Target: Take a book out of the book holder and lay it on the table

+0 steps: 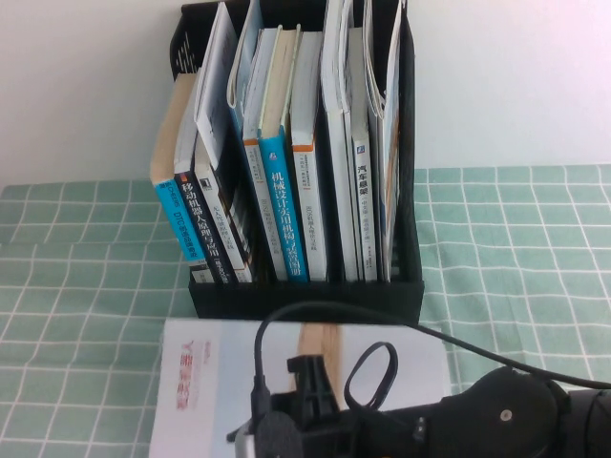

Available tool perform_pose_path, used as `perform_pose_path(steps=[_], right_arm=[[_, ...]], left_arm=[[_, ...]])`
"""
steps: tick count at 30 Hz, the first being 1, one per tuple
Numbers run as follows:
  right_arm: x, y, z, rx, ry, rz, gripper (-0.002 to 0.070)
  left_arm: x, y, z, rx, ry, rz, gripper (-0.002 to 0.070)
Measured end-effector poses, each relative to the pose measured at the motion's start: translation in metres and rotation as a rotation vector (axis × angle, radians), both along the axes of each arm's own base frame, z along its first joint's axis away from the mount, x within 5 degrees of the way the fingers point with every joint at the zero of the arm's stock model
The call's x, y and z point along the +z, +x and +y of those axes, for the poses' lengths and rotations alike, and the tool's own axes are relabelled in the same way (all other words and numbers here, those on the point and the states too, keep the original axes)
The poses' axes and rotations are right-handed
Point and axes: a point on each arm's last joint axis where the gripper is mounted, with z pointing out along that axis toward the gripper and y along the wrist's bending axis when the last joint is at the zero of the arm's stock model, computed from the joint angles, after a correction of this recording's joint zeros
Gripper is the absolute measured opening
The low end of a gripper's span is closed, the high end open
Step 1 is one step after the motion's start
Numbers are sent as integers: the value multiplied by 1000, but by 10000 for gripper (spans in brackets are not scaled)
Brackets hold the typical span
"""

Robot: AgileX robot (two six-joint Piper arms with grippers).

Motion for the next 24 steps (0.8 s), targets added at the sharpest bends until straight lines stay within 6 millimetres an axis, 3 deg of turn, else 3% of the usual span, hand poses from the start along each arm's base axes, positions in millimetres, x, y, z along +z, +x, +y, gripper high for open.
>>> perform_pose_path(steps=[5, 8, 10, 13, 15, 16, 19, 21, 24], right_arm=[[8, -19, 2, 117, 56, 151, 481], [12, -20, 1, 105, 68, 169, 447], [14, -15, 0, 50, 72, 140, 379], [22, -1, -6, -79, 75, 11, 207], [35, 12, -16, -178, 64, -169, 88], [42, 20, -22, -230, 41, -278, 62], [71, 38, -46, -408, -90, -571, 15], [91, 49, -66, -548, -301, -672, 6], [104, 57, -100, -728, -612, -479, 1]], left_arm=[[0, 0, -1, -6, -3, 2, -3], [0, 0, -1, -9, -7, 6, -2], [0, -1, -1, -10, -8, 7, -3], [0, -1, -1, -11, -10, 9, -3], [0, -1, -1, -13, -9, 6, -2], [0, -1, -1, -15, -8, 3, -2], [1, 0, -2, -26, 2, -10, -3], [1, 0, -2, -29, 1, -14, -2], [1, 0, -2, -31, 1, -18, -3]])
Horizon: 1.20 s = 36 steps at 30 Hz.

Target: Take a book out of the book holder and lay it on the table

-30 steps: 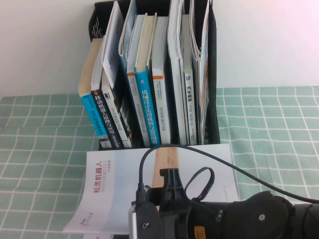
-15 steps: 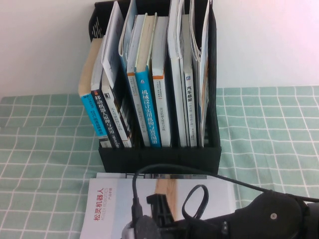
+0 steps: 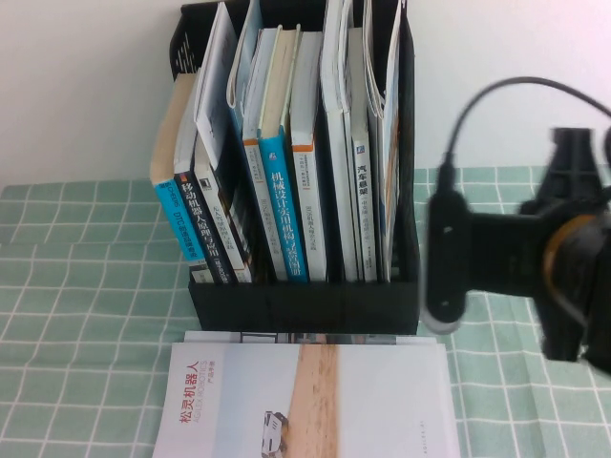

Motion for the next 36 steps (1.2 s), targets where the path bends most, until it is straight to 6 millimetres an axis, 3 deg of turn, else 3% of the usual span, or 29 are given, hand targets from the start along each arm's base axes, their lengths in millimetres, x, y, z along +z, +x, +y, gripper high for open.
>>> perform_pose_path(steps=[2, 5, 12, 16, 21, 29, 36], right_arm=[[4, 0, -21, -146, -14, 176, 0], [9, -15, -42, -225, 129, 392, -1], [24, -93, -84, -73, 487, 628, -1], [14, -130, -104, 116, 738, 572, -1], [-19, -159, -130, 274, 958, 401, -1], [-68, -180, -157, 390, 1165, 171, -1], [-75, -189, -155, 388, 1319, 265, -1]], left_arm=[[0, 0, 0, 1, 1, -1, -3], [0, 0, 0, 0, 10, -5, -2], [0, 2, 1, -1, 36, -23, -2], [-5, 4, -2, -12, 41, -31, -2], [-14, 8, -7, -30, 48, -42, -3], [-17, 12, -11, -49, 46, -83, -3], [-18, 12, -11, -49, 50, -86, -2]])
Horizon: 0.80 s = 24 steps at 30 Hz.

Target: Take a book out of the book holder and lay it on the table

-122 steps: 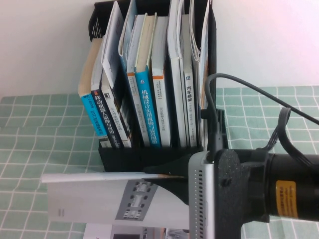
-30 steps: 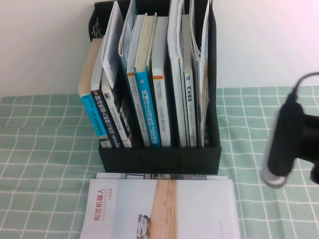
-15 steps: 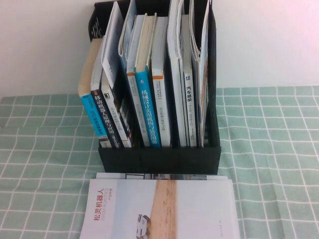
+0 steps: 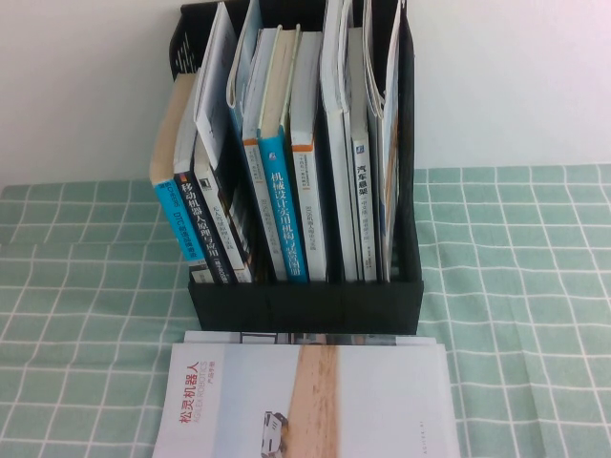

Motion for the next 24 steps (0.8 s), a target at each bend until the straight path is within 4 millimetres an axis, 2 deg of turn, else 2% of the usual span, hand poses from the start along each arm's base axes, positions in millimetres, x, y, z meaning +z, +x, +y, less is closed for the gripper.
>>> perform_pose_path(steps=[3, 6, 17, 24], right_arm=[[3, -5, 3, 45, 92, 105, -1], [2, -9, 5, 81, 110, 171, -1], [-17, -17, 7, 152, -7, 276, -1], [-23, -18, 8, 162, -33, 300, -1]], left_arm=[[-1, 0, 0, 3, 4, 7, -3], [-1, 0, 0, 3, 4, 7, -3], [-2, 0, 0, 3, 6, 10, -2], [-15, -1, -4, 16, -41, 99, -3]])
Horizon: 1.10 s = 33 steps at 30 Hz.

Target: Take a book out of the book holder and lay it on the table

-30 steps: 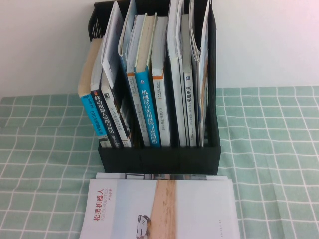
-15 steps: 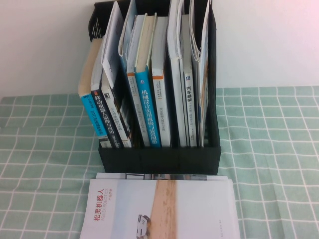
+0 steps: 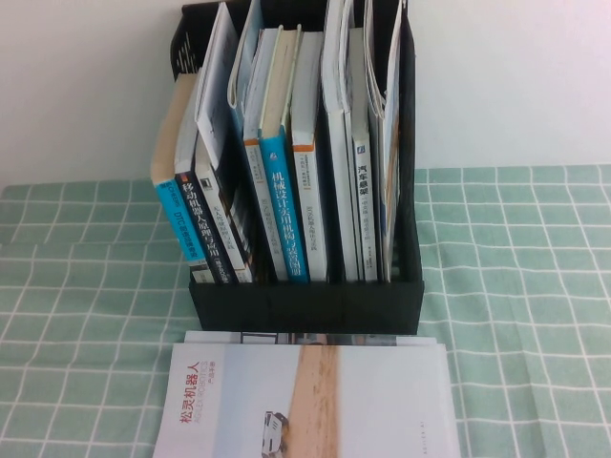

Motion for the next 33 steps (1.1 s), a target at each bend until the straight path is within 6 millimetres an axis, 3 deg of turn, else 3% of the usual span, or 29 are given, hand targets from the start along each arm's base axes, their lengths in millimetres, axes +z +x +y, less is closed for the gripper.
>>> perform_pose_path(steps=[5, 9, 14, 18, 25, 28, 33], right_arm=[[-2, 0, 0, 3, -7, 5, -1], [-2, 0, 0, 3, -7, 7, -1], [-2, 0, 0, 3, -6, 8, -1], [-2, 0, 0, 3, -6, 8, -1], [-2, 0, 0, 3, -5, 9, -1], [-2, 0, 0, 3, -5, 9, -1], [-1, 0, 0, 3, -4, 10, -1]], left_arm=[[3, -3, 10, 143, 5, -99, -3], [1, -9, 11, 179, -4, -332, -3], [-24, -12, 11, 225, 10, -574, -3], [-67, -12, 12, 267, 12, -523, -3], [-136, -4, 12, 284, 41, -254, -3], [-150, -3, 12, 286, 46, -191, -3], [-151, -4, 12, 284, 42, -180, -3]])
